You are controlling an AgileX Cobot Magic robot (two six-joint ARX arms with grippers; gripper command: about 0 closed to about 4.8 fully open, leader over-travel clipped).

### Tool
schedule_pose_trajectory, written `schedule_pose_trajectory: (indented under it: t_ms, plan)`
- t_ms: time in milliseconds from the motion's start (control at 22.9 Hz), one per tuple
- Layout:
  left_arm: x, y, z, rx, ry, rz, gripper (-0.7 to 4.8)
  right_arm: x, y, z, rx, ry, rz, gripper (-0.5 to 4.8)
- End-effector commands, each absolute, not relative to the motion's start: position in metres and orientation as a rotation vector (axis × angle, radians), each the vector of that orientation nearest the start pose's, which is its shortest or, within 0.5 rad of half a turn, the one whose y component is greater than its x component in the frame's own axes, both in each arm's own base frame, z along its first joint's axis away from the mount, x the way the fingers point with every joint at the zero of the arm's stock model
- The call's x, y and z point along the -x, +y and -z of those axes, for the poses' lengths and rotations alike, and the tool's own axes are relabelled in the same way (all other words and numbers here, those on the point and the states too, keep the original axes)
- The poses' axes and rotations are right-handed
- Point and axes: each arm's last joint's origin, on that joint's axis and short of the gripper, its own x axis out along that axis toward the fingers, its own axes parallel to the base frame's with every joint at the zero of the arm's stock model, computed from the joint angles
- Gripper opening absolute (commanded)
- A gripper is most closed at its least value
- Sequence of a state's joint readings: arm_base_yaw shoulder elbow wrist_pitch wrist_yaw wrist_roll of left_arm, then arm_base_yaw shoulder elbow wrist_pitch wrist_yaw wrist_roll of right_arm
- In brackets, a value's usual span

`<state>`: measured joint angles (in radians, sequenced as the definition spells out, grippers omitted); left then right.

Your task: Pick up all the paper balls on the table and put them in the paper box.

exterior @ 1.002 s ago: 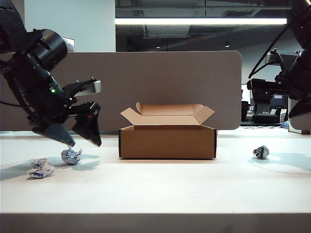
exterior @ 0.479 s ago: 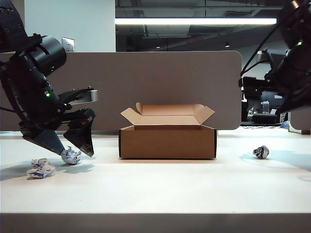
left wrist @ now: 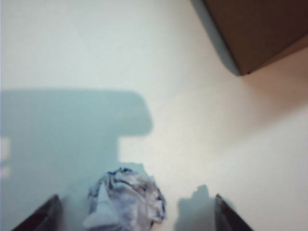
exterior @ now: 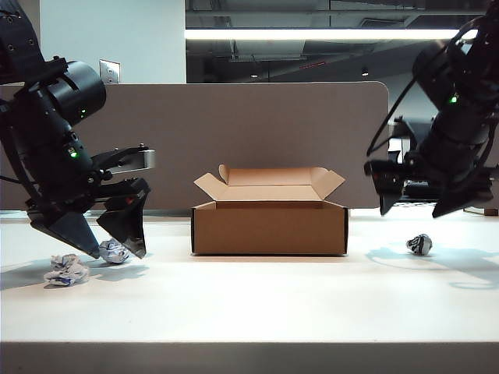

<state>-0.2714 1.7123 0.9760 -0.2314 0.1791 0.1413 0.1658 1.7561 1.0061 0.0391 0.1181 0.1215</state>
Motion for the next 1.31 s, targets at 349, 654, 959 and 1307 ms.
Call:
schedule_pose_trajectory:
  t_ms: [349, 654, 959, 1307]
  plan:
    - [-0.321, -0.095, -0.168, -0.17, 0.933, 0.483, 4.03, -0.359, 0.059, -0.159, 0.027, 0.786, 0.009, 3.65]
    - [-0.321, -0.095, -0.168, -0.169, 0.933, 0.482, 3.99, -0.359, 0.059, -0.158, 0.026, 0.791, 0.011, 3.25]
    - [-0.321, -0.095, -0.168, -0.168, 0.933, 0.482, 3.99, -0.359, 0.059, -0.158, 0.026, 0.792, 0.01, 3.0]
    - [-0.319, -0.095, -0.167, -0.156, 0.959, 0.506, 3.24, -0.358, 0.058, -0.156, 0.03, 0.813, 0.011, 2.25]
